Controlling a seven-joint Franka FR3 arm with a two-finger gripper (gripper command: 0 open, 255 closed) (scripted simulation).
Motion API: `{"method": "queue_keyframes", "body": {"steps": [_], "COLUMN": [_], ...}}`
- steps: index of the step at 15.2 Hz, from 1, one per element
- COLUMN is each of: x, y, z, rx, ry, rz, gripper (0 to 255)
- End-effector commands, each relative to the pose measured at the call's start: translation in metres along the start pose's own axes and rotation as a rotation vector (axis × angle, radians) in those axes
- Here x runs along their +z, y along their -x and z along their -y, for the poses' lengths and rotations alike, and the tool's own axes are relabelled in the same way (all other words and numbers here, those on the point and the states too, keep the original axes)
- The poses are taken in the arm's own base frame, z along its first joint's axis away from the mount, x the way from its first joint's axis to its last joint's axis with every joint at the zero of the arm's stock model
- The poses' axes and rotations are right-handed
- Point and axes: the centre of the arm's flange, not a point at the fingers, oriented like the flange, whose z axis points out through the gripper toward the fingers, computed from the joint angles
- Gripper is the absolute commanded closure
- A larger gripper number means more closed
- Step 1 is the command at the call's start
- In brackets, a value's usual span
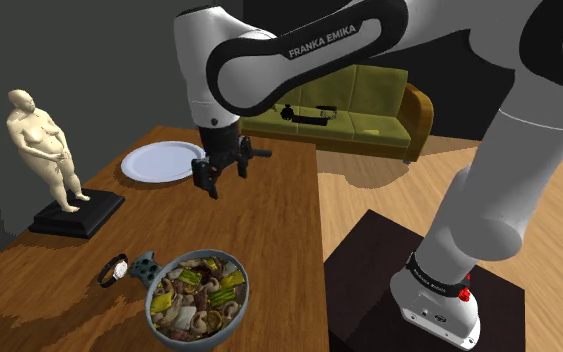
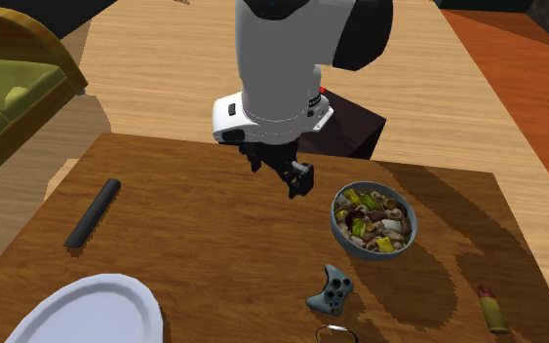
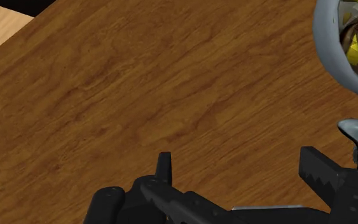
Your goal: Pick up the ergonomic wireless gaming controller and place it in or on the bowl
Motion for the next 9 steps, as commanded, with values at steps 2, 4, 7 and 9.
{"method": "queue_keyframes", "body": {"steps": [2,4,7,9], "x": [0.011,0.019,0.032,0.040], "y": [-0.016,-0.026,-0.041,-0.050], "z": [0.032,0.056,0.091,0.114], "rx": [-0.021,-0.036,-0.058,-0.072], "ry": [0.000,0.000,0.000,0.000], "rz": [0.005,0.008,0.013,0.016], "gripper": [0,0,0,0]}}
